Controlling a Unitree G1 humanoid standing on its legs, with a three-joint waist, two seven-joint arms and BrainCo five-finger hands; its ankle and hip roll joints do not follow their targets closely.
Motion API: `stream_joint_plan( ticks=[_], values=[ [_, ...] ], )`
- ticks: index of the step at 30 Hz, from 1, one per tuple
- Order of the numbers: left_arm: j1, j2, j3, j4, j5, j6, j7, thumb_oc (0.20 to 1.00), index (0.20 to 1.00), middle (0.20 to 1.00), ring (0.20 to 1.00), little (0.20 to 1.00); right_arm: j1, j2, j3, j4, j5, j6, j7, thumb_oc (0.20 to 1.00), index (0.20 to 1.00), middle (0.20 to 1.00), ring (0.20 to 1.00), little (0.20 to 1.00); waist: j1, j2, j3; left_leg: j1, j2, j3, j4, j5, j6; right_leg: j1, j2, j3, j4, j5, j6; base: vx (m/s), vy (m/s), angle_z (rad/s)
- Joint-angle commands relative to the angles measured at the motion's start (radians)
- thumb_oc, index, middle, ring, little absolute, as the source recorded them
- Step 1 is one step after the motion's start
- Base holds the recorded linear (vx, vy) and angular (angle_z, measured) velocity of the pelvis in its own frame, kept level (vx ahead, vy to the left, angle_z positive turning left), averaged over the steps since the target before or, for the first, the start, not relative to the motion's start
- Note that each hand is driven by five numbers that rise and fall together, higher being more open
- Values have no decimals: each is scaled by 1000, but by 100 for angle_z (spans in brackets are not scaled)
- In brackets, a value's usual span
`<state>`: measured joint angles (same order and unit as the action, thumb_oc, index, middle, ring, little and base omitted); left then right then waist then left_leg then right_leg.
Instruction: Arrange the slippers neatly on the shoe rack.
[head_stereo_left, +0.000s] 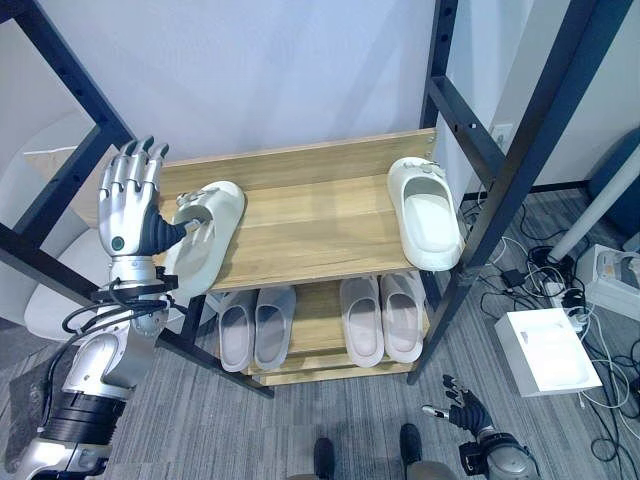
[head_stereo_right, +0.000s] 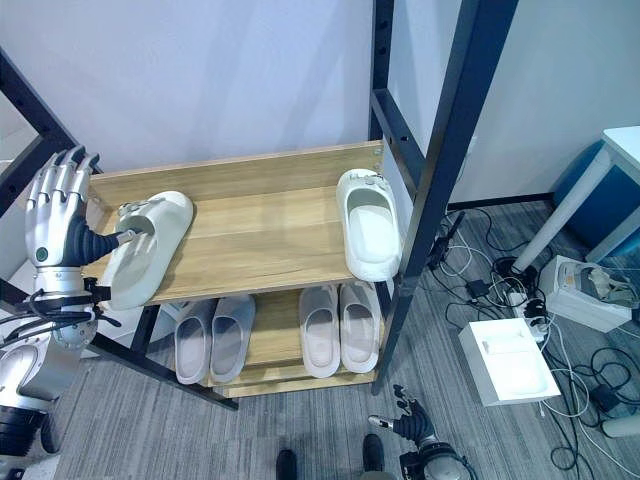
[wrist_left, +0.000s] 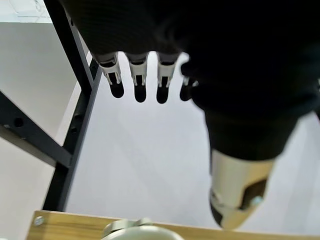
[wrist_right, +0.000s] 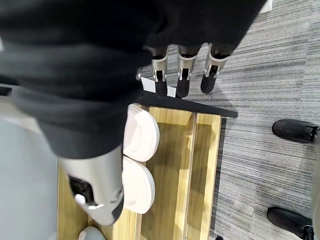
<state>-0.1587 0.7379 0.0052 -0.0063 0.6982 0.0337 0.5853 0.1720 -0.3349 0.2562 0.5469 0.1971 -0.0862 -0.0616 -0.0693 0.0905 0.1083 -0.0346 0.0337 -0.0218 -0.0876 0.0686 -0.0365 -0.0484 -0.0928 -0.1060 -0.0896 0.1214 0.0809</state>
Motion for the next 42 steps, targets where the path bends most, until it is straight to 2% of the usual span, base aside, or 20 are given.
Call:
stream_joint_plan(
  ticks=[1, 11, 14, 21, 23, 31, 32, 33, 40, 42],
  values=[
    [-104, 35, 68, 31, 32, 1, 18, 1000, 1000, 1000, 1000, 1000, -45, 17, -11, -27, 10, -34, 4, 1000, 1000, 1000, 1000, 1000, -5, -25, 12, 69, -27, -30, 0, -92, -14, 126, -32, -10, 2, -165, 53, -19, 1, 7],
    [-264, 110, -30, 244, 39, 66, 2, 1000, 1000, 1000, 1000, 1000, -37, -7, 1, -43, 6, -28, 13, 1000, 1000, 1000, 1000, 1000, -28, -28, 6, 70, -25, -16, 0, -93, -15, 119, -28, 2, 2, -157, 56, -2, 3, -1],
    [-336, 145, -111, 329, 70, 85, -27, 1000, 1000, 1000, 1000, 1000, -27, -21, 0, -53, 5, -28, 16, 1000, 1000, 1000, 1000, 1000, -43, -27, 6, 74, -24, -9, 0, -95, -14, 115, -27, 10, 2, -155, 59, 10, 9, -4],
    [-426, 155, -228, 489, 96, 102, -60, 1000, 1000, 1000, 1000, 1000, -19, -32, -4, -71, 6, -33, 14, 1000, 1000, 1000, 1000, 1000, -64, -29, 5, 75, -22, 8, 0, -100, -15, 105, -25, 26, 2, -151, 64, 15, 11, -9],
    [-480, 176, -294, 567, 110, 115, -84, 1000, 1000, 1000, 1000, 1000, -15, -40, -9, -71, 7, -38, 14, 1000, 1000, 1000, 1000, 1000, -76, -30, 6, 73, -20, 17, 0, -101, -13, 96, -23, 38, 2, -147, 68, 21, 11, -10],
    [-527, 184, -338, 647, 86, 117, -106, 1000, 1000, 1000, 1000, 1000, -4, -39, -18, -74, 10, -43, 9, 1000, 1000, 1000, 1000, 1000, -85, -36, 8, 67, -16, 29, 0, -102, -12, 80, -19, 56, 2, -144, 70, 13, 4, -9],
    [-529, 178, -336, 666, 74, 118, -106, 304, 304, 304, 304, 304, -3, -39, -16, -75, 10, -44, 8, 1000, 1000, 1000, 1000, 1000, -86, -37, 8, 66, -16, 31, 0, -101, -12, 79, -18, 56, 2, -144, 70, 0, 0, 0],
    [-534, 174, -340, 677, 59, 112, -107, 200, 200, 200, 200, 200, -3, -39, -15, -75, 11, -43, 9, 1000, 1000, 1000, 1000, 1000, -87, -38, 8, 66, -15, 33, 0, -101, -13, 77, -18, 57, 2, -143, 70, 0, 0, 0],
    [-530, 183, -336, 620, 16, 72, -121, 200, 200, 200, 200, 200, -8, -29, -11, -68, 15, -41, 11, 1000, 1000, 1000, 1000, 1000, -81, -36, 7, 68, -13, 35, 0, -100, -15, 78, -16, 58, 2, -145, 70, 2, 0, -1],
    [-541, 175, -352, 548, 25, 54, -137, 200, 200, 200, 200, 200, -13, -26, -9, -63, 17, -39, 12, 1000, 1000, 1000, 1000, 1000, -78, -37, 5, 72, -12, 30, 0, -100, -15, 87, -15, 53, 2, -148, 68, -1, -16, 1]
  ],
)
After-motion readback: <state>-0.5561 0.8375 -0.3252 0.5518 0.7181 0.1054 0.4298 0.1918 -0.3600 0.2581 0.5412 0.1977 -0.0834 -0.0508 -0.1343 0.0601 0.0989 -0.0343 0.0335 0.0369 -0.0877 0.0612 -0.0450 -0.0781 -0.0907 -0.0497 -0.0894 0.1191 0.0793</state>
